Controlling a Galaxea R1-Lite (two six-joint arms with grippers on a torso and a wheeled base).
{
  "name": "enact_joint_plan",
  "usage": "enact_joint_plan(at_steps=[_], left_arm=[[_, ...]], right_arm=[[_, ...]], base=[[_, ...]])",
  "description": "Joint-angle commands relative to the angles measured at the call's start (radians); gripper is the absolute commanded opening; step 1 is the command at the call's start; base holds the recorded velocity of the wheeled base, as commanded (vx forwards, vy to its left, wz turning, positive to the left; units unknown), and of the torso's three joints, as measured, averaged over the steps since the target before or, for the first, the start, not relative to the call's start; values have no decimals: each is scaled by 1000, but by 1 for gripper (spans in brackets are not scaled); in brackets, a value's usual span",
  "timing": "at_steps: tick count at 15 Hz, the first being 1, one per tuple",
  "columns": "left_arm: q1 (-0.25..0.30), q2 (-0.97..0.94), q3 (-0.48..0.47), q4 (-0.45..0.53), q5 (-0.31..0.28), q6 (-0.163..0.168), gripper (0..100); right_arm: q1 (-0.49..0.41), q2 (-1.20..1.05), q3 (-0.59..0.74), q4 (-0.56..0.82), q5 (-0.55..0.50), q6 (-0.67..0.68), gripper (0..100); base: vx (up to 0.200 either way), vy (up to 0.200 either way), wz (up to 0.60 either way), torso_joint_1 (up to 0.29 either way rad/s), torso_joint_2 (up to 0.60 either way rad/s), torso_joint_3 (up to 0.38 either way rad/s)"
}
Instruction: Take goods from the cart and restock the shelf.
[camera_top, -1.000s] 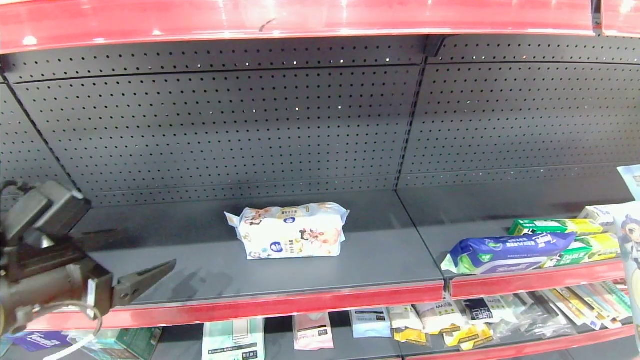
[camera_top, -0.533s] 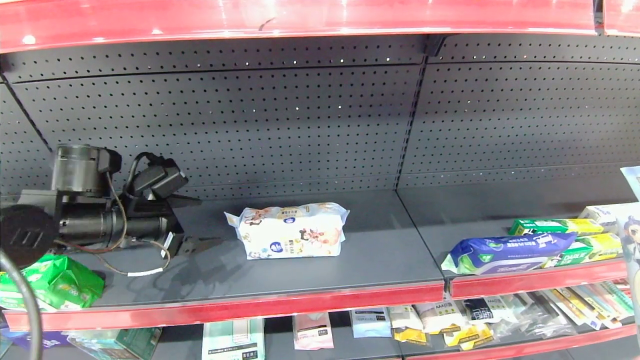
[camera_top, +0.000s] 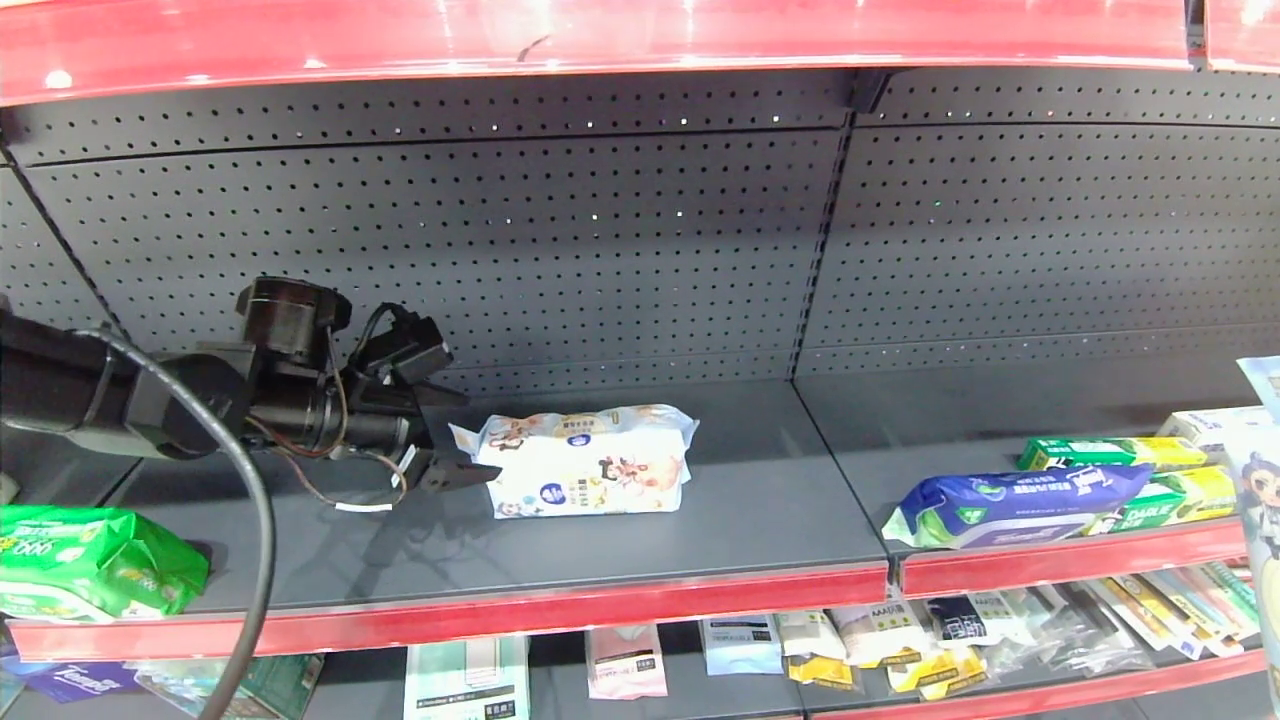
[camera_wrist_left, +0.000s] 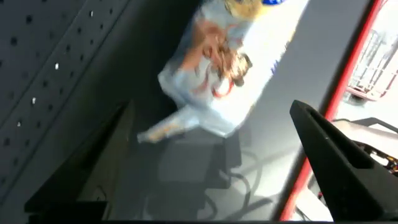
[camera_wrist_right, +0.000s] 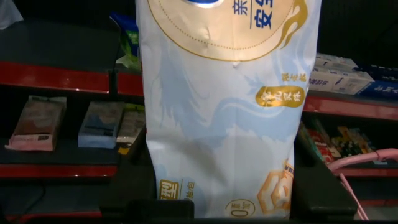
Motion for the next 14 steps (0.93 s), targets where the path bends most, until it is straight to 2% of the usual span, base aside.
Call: enact_joint_plan(at_steps=[1, 5, 14], left_arm=[[-40, 59, -51, 1, 0, 0, 100], [-84, 104, -89, 4, 0, 1, 100], [-103, 196, -157, 2, 1, 7, 100]], right_arm=[[-2, -2, 0, 0, -1, 0, 0], [-12, -3, 1, 0, -1, -6, 0], [-14, -2, 10, 0, -1, -14, 0]], base=[[0, 0, 0, 0, 0, 0], [0, 0, 0, 0, 0, 0], [0, 0, 0, 0, 0, 0]])
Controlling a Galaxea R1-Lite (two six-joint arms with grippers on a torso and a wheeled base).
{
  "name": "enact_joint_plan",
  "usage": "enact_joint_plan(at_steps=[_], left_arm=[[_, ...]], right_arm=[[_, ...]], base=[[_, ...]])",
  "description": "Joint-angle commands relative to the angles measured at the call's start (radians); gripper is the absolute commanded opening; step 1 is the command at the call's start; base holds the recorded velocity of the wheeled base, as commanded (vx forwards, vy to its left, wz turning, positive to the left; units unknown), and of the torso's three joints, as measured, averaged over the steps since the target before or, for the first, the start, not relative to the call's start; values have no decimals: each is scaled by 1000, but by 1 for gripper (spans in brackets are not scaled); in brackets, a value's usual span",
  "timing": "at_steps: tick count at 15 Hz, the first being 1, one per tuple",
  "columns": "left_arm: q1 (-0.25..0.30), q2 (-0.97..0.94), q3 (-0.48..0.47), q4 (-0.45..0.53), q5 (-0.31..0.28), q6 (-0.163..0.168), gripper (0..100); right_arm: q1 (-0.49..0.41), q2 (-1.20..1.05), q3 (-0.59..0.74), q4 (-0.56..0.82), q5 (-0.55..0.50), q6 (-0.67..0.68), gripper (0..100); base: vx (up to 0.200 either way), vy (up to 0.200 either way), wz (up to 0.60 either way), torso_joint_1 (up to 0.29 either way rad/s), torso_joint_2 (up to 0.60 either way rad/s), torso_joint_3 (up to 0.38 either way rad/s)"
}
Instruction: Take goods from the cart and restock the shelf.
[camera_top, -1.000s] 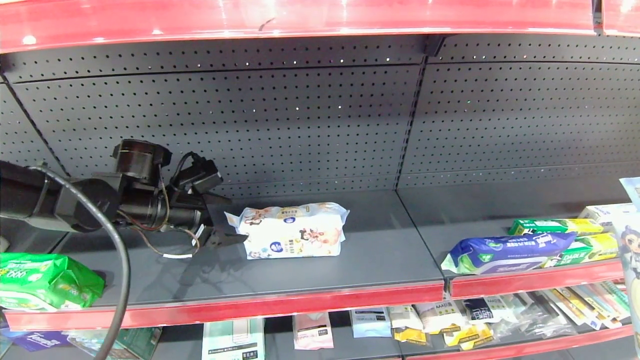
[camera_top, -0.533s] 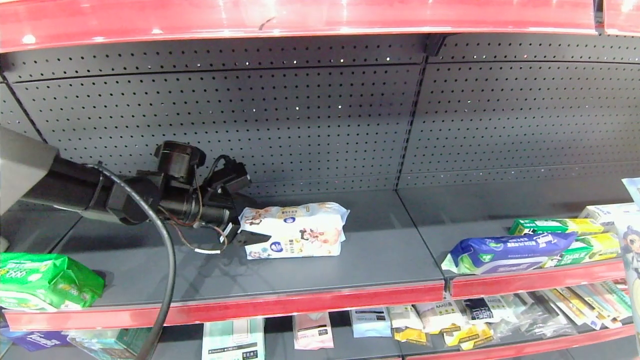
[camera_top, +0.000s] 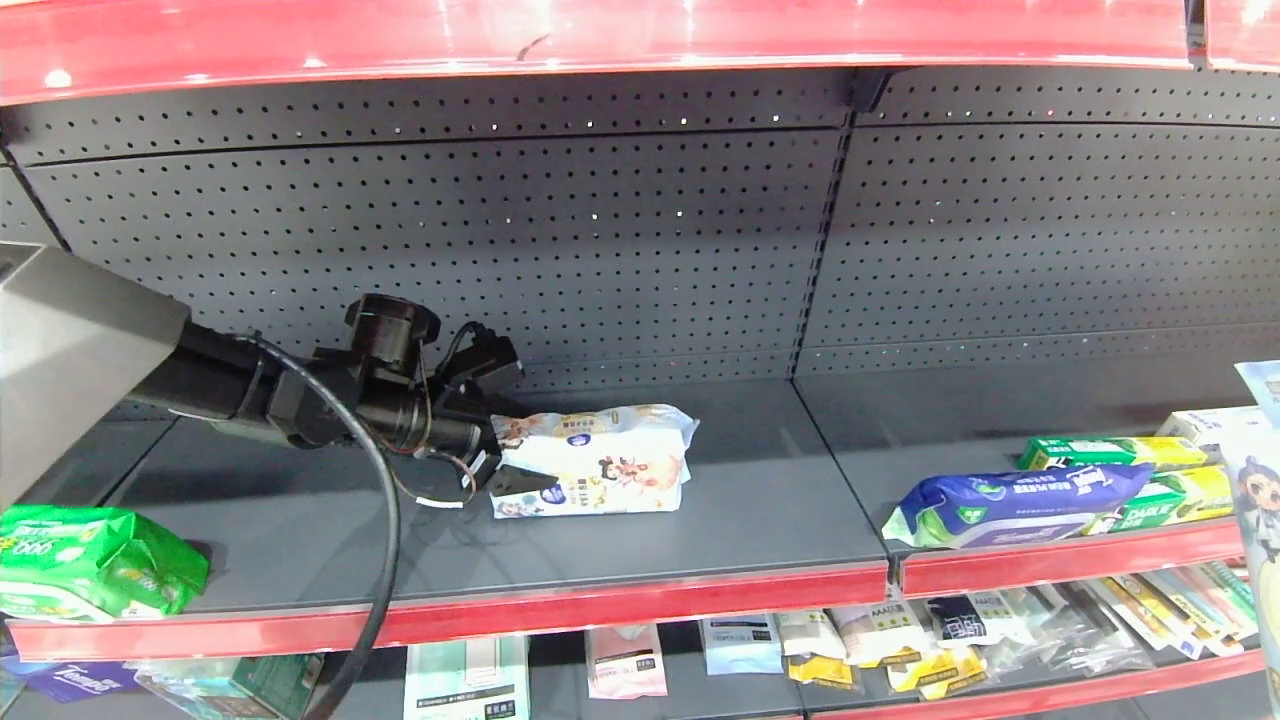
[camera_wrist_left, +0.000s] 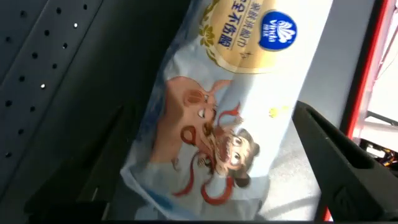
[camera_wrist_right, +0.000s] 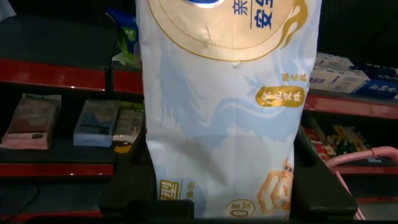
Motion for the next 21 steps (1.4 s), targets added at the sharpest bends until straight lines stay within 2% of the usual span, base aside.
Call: enact_joint_plan(at_steps=[1, 3, 6, 7, 12, 14, 17, 19, 21], left_arm=[[-11, 23, -14, 0, 0, 0, 100], [-14, 29, -23, 0, 0, 3, 100], [-14, 43, -36, 0, -2, 26, 100], [-14, 44, -34, 1, -2, 48, 0], [-13, -5, -29, 115, -3, 61, 0], [-5, -40, -12, 146, -39, 104, 0], [30, -97, 69, 173, -48, 176, 0], [41, -126, 110, 172, -49, 201, 0], [41, -145, 147, 167, -46, 204, 0]], right_arm=[[1, 2, 1, 0, 0, -1, 0], [1, 2, 0, 0, 0, -1, 0], [1, 2, 1, 0, 0, -1, 0], [1, 2, 0, 0, 0, -1, 0], [1, 2, 1, 0, 0, -1, 0], [1, 2, 1, 0, 0, -1, 0], [1, 2, 1, -1, 0, -1, 0], [1, 2, -3, -1, 1, -1, 0], [1, 0, -3, -1, 1, -1, 0]], base=[[0, 0, 0, 0, 0, 0], [0, 0, 0, 0, 0, 0], [0, 0, 0, 0, 0, 0], [0, 0, 0, 0, 0, 0], [0, 0, 0, 0, 0, 0], [0, 0, 0, 0, 0, 0], [0, 0, 0, 0, 0, 0], [0, 0, 0, 0, 0, 0], [0, 0, 0, 0, 0, 0]])
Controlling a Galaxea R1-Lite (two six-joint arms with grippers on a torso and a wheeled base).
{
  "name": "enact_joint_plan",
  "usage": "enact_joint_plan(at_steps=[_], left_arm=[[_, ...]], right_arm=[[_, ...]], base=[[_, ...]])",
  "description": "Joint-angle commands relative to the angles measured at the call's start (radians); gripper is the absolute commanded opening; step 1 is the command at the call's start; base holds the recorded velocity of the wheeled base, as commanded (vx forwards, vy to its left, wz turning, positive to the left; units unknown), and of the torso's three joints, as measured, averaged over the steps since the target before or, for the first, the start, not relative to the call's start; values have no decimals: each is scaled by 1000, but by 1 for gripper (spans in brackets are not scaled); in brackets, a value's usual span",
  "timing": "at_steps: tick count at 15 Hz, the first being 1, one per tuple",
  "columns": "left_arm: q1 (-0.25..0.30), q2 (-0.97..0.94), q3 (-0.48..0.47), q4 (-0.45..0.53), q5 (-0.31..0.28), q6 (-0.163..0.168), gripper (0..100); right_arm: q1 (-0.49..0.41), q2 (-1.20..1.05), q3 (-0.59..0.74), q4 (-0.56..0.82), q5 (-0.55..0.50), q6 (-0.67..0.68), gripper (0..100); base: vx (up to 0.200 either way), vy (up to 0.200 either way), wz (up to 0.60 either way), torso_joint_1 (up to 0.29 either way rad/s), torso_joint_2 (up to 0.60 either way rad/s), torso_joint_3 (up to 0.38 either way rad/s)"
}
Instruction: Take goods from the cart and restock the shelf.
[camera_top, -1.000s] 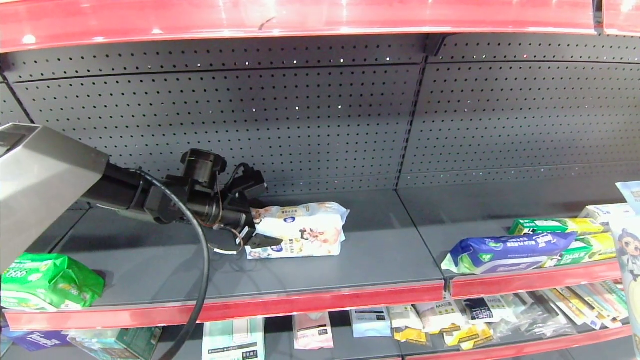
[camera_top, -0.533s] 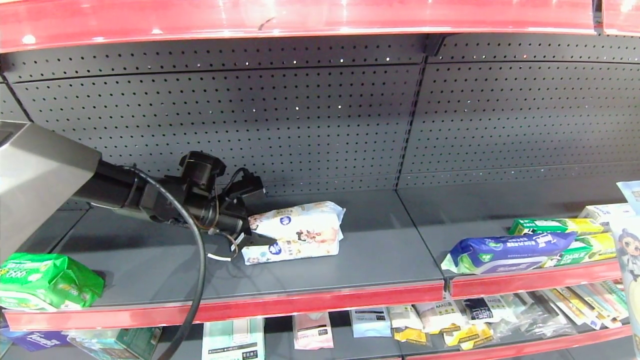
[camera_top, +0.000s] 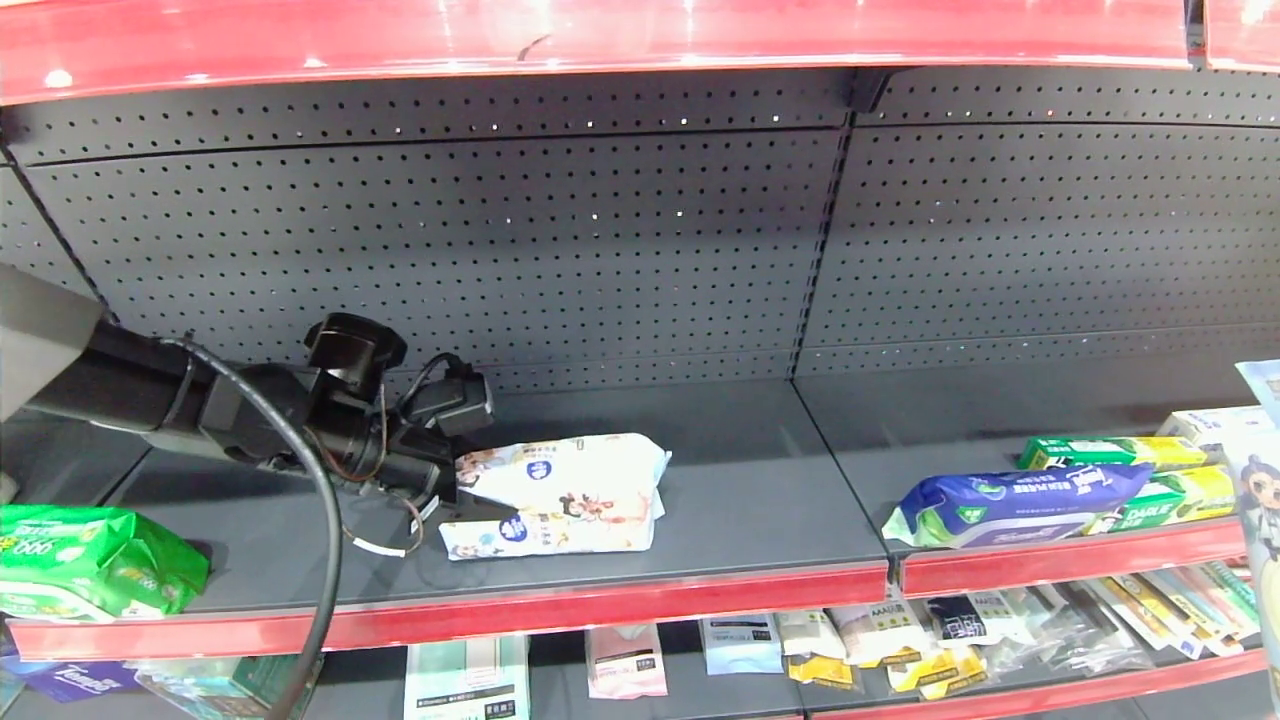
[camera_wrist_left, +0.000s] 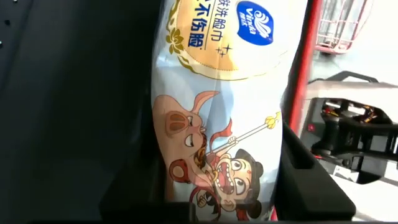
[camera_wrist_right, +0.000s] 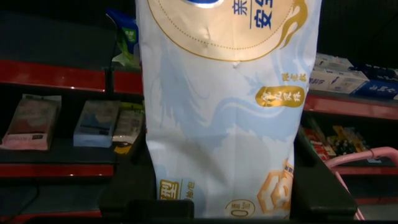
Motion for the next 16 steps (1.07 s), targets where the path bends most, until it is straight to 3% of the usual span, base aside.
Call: enact_joint_plan(at_steps=[1, 7, 16], left_arm=[[4, -43, 50, -8, 7, 0, 0], [34, -63, 122, -40, 14, -2, 0], [38, -67, 186, -61, 3, 2, 0]], right_arm=[[0, 2, -1, 0, 0, -1, 0], [0, 0, 3, 0, -3, -1, 0], [0, 2, 3, 0, -3, -1, 0]], base=[[0, 0, 0, 0, 0, 0], [0, 0, 0, 0, 0, 0], [0, 0, 0, 0, 0, 0]])
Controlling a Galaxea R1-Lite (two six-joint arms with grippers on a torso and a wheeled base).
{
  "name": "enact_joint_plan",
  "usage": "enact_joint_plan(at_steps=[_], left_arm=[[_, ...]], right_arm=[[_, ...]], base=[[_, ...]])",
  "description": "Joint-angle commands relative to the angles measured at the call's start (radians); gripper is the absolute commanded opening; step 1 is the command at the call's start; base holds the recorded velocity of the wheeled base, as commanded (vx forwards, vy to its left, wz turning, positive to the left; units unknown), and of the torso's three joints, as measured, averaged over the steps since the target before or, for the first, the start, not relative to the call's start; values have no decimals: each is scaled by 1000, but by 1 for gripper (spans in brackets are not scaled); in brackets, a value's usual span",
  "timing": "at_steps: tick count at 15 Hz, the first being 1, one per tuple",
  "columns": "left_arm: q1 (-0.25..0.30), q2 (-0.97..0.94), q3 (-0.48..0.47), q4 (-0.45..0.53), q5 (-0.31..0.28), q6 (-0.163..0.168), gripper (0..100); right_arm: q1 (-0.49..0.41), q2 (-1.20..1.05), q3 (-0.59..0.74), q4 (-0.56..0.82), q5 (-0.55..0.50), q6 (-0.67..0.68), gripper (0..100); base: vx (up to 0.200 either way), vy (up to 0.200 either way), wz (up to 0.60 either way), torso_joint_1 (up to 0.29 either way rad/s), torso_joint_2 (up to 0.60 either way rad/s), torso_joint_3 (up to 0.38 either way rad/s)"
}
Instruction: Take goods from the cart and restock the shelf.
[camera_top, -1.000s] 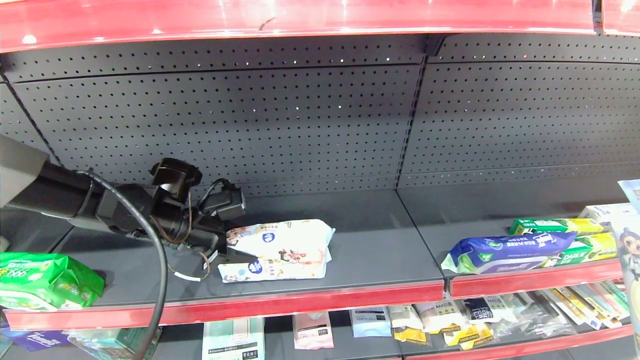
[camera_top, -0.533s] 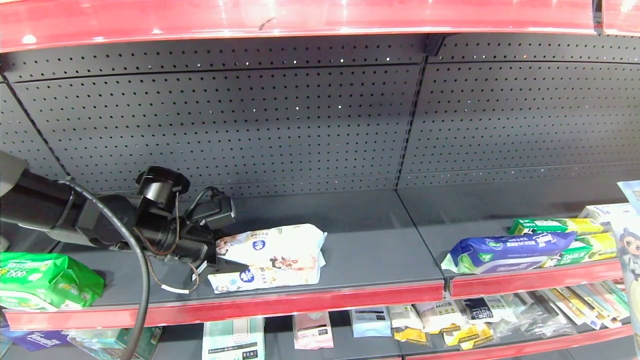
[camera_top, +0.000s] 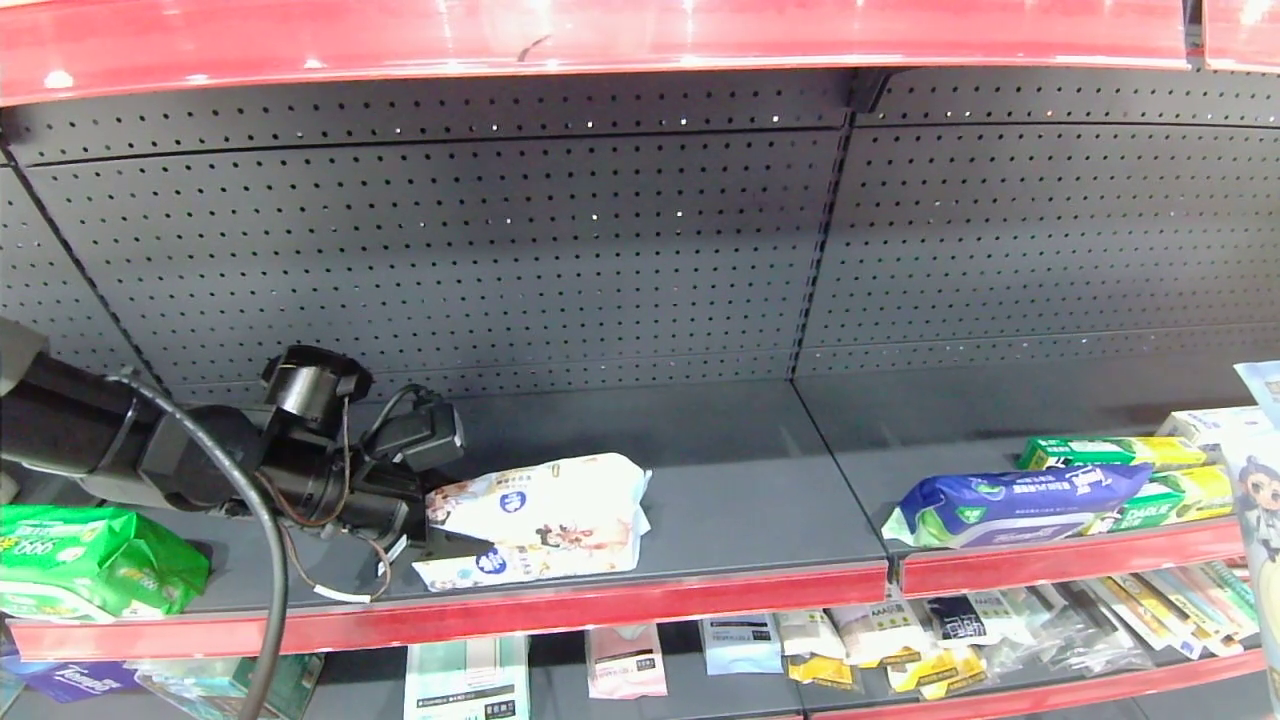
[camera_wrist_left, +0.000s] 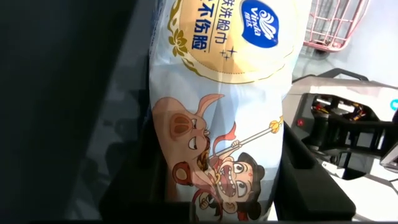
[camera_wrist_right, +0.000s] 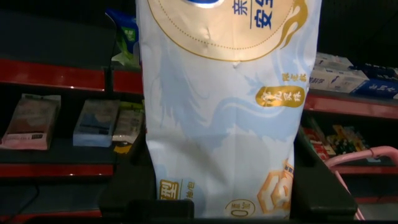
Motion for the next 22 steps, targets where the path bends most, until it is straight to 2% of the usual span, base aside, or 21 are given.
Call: enact_joint_plan(at_steps=[1, 9, 12, 14, 22], left_arm=[[0, -1, 7, -2, -2, -1, 0], [-2, 1, 28, -11, -35, 1, 0], [-2, 4, 24, -11, -35, 30, 0], [-2, 4, 25, -11, -34, 34, 0], [-2, 4, 25, -11, -19, 28, 0]], right_arm=[[0, 2, 2, 0, 0, -1, 0], [0, 0, 2, 0, 0, -1, 0], [0, 2, 3, 0, 0, -1, 0], [0, 2, 5, 0, 0, -1, 0], [0, 2, 6, 0, 2, -1, 0]], base=[[0, 0, 0, 0, 0, 0], [0, 0, 0, 0, 0, 0], [0, 0, 0, 0, 0, 0], [0, 0, 0, 0, 0, 0], [0, 0, 0, 0, 0, 0]])
